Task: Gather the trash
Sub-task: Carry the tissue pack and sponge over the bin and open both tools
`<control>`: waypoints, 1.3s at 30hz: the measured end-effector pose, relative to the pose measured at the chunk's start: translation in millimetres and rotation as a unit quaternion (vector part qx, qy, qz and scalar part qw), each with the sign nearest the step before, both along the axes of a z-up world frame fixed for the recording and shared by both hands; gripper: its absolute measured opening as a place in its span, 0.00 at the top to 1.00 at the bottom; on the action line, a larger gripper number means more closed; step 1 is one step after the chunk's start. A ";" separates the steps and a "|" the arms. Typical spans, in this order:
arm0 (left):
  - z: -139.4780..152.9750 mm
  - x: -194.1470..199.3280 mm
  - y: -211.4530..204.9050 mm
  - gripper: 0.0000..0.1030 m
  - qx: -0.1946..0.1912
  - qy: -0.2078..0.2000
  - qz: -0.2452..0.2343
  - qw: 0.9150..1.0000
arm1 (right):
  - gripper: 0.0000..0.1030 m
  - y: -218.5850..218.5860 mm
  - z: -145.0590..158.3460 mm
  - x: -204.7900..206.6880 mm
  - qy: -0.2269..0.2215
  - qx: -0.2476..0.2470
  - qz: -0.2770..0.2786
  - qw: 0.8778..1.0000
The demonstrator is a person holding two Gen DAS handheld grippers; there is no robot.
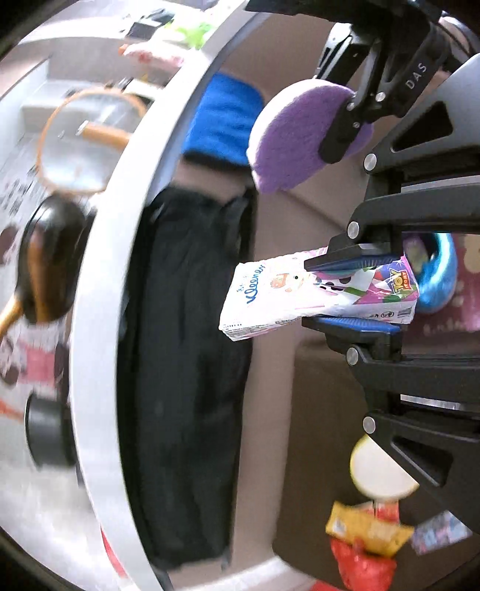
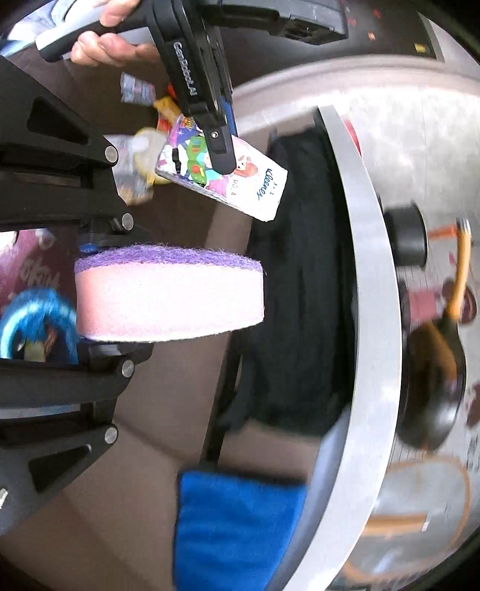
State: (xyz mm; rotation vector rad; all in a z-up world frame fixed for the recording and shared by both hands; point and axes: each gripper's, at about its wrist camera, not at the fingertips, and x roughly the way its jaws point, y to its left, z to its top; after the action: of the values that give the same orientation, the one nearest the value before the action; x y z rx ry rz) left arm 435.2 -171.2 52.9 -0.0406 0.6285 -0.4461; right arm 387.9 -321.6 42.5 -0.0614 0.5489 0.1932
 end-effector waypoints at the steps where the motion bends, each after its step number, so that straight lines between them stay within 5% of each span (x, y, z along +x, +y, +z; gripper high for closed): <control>1: -3.2 -0.1 -10.2 0.77 0.002 0.005 -0.008 1.000 | 0.73 -13.5 -0.9 -3.9 0.002 0.000 -0.012 1.000; 10: -92.0 18.3 -88.3 0.77 0.023 0.114 -0.070 0.991 | 0.72 -79.8 -50.5 3.5 0.051 0.017 -0.076 0.996; 18: -203.5 51.2 -121.6 0.77 0.051 0.238 -0.085 0.966 | 0.72 -107.7 -140.7 39.2 0.144 0.052 -0.102 0.983; 25: -260.8 77.9 -145.5 0.76 0.073 0.297 -0.083 0.949 | 0.71 -125.6 -220.3 66.8 0.225 0.088 -0.116 0.963; 27: -267.8 80.8 -145.2 0.74 0.072 0.307 -0.089 0.945 | 0.69 -128.6 -235.7 74.4 0.244 0.101 -0.111 0.958; 30: -268.7 85.2 -143.5 0.72 0.061 0.315 -0.094 0.943 | 0.51 -130.1 -252.0 81.2 0.254 0.110 -0.110 0.955; 33: -258.4 85.2 -134.8 0.72 0.042 0.311 -0.099 0.944 | 0.49 -130.4 -255.8 83.6 0.252 0.123 -0.112 0.953; 39: -193.6 64.2 -97.8 0.72 0.023 0.242 -0.094 0.965 | 0.49 -132.0 -238.3 70.3 0.224 0.109 -0.128 0.960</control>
State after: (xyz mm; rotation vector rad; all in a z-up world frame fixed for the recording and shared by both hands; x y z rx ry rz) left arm 499.4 -269.0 -140.6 -0.0459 1.1312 -0.6113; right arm 458.1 -453.6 -195.8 0.2750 0.9760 0.0099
